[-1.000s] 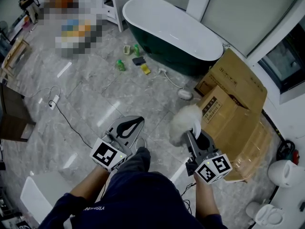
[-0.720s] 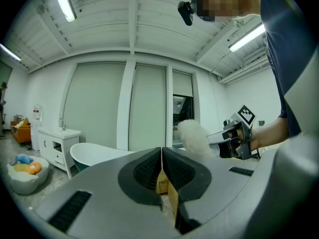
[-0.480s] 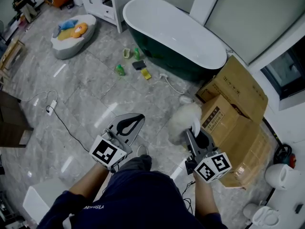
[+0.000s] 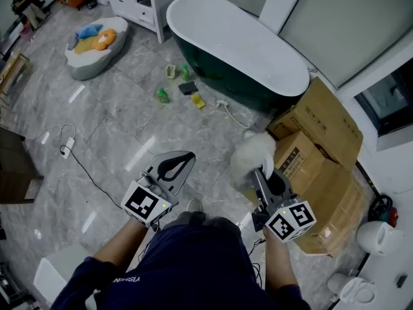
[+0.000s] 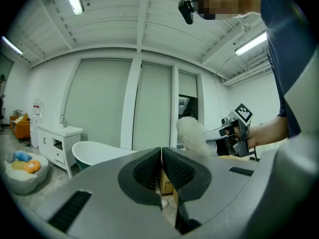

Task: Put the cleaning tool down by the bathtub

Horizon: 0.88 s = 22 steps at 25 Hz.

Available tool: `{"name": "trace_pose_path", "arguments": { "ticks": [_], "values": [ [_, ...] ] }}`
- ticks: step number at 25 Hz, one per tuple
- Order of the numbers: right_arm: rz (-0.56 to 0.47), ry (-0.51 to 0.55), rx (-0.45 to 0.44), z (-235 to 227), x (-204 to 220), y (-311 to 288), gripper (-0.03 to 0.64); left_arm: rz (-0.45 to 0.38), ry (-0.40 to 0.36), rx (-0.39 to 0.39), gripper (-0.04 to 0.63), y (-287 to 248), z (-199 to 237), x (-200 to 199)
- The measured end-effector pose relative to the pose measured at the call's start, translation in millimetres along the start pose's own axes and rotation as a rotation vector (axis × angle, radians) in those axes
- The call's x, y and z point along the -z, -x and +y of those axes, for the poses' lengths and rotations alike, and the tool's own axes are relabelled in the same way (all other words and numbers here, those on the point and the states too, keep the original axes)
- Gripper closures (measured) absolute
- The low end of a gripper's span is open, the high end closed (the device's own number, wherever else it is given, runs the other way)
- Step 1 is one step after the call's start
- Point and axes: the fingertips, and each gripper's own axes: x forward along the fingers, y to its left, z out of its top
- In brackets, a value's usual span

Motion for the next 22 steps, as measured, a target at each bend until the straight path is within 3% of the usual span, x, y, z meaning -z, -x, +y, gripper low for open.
{"name": "trace_pose_path", "arguments": {
  "ticks": [12,22],
  "values": [
    [-0.002,0.002,-0.023,-15,-16,-37,0.529,0.004,-0.012,-0.027,0.563,-14,33,-4],
    [0.015,-0.012,-0.068,-58,-26,-75,0.529,0.01,-0.014,-0.069,0.563,-62,58,-9]
  ]
}}
